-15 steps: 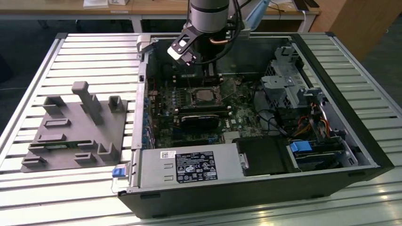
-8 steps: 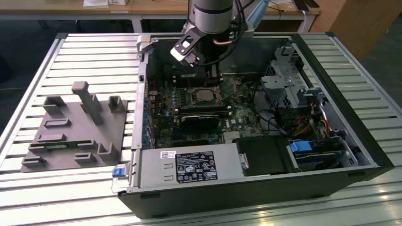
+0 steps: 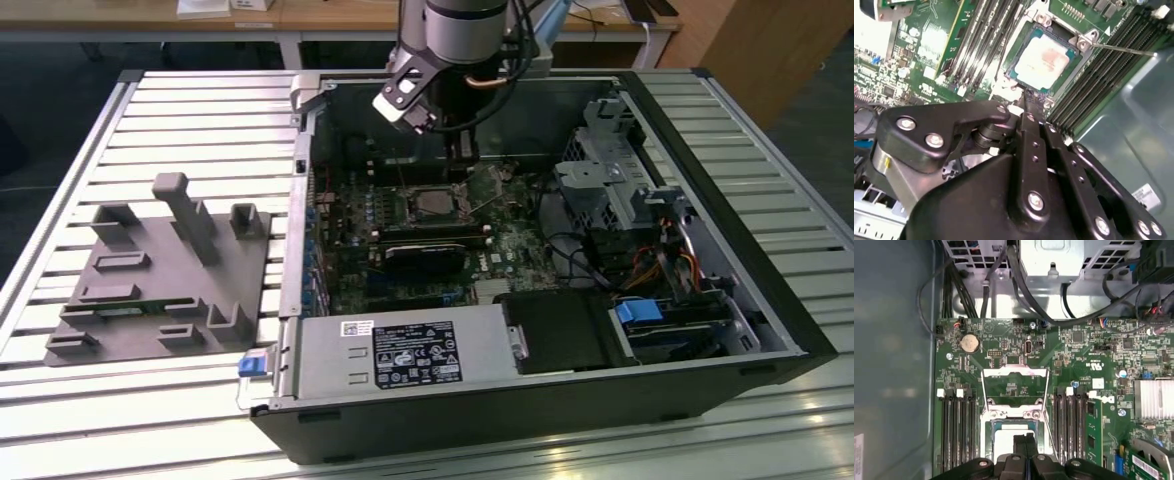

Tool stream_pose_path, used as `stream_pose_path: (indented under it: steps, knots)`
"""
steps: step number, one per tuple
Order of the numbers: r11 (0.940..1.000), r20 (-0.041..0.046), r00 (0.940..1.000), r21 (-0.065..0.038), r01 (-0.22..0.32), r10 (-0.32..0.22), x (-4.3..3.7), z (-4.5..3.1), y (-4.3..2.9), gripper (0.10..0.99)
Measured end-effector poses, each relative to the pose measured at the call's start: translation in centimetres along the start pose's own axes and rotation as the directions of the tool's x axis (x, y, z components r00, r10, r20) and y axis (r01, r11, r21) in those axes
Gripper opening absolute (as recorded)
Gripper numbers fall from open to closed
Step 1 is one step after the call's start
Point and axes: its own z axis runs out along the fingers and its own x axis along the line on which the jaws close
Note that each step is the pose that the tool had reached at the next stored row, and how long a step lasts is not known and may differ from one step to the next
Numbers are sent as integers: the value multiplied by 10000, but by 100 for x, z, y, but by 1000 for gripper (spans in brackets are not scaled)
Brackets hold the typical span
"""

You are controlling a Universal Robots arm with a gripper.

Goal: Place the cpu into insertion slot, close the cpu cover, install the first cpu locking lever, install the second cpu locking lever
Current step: 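Close the cpu cover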

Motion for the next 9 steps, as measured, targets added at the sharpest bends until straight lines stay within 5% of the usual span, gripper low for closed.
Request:
stream_pose_path:
  steps: [9]
  knots:
    - [10000,0,10000,37,-1,1,3,2,139,106]
